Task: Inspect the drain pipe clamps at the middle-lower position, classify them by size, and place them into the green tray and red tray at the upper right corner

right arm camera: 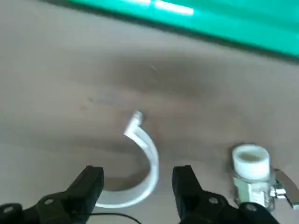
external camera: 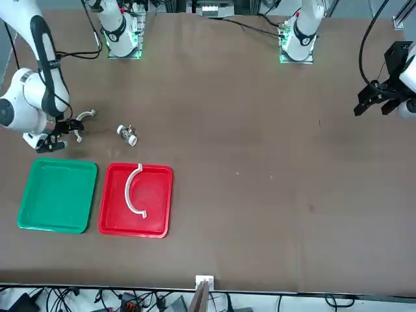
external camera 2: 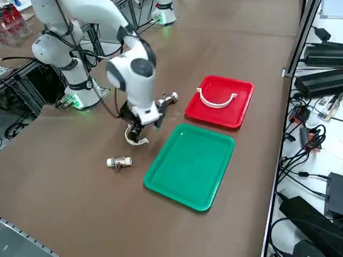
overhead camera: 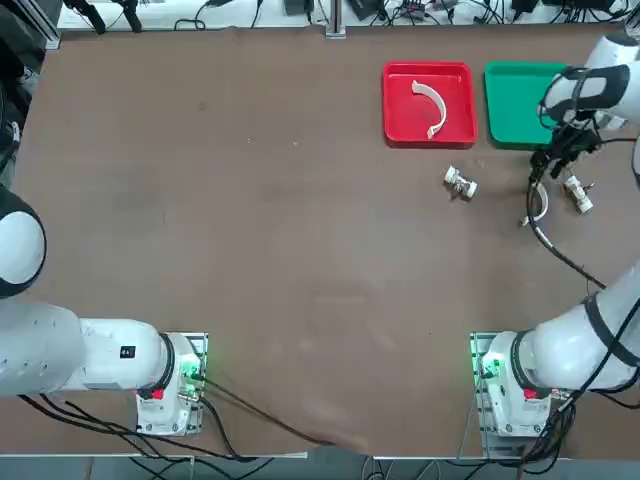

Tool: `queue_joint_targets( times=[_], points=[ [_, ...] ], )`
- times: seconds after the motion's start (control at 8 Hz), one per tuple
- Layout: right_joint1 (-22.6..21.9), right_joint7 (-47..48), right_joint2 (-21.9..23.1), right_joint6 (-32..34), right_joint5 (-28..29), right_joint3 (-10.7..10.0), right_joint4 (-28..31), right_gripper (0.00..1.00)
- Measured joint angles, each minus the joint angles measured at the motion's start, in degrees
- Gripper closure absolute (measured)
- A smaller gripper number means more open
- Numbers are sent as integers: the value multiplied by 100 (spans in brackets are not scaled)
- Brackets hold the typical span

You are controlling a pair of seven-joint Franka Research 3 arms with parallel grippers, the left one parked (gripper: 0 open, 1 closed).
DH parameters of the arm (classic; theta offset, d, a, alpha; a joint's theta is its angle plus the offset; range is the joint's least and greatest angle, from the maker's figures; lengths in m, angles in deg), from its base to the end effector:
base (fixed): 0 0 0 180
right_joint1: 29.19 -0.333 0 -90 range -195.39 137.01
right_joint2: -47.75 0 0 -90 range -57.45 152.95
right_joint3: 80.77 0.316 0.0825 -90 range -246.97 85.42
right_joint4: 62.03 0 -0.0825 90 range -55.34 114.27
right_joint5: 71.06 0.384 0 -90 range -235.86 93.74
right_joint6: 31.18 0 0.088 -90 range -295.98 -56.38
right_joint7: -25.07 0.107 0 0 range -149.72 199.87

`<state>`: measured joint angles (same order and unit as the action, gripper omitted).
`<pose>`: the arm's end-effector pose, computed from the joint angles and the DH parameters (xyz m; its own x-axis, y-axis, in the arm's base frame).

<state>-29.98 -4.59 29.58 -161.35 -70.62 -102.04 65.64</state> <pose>0.4850 -0.1852 0.2205 0.9505 0.1545 -0.2696 0.1525 -0.9879 -0.0284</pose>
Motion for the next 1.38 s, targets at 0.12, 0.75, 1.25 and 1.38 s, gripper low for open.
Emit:
queue_joint_targets(
  times=[0.12,0.75,1.25,1.38],
  points=[
    [171,-107,-11,-100,-3,-2,94,14],
    [215,-128,-249,-257,-5,41,175,22],
    [208,-128,-364,-314,-19,47,140,76],
    [198,-128,-359,-318,-19,55,105,94]
  ],
)
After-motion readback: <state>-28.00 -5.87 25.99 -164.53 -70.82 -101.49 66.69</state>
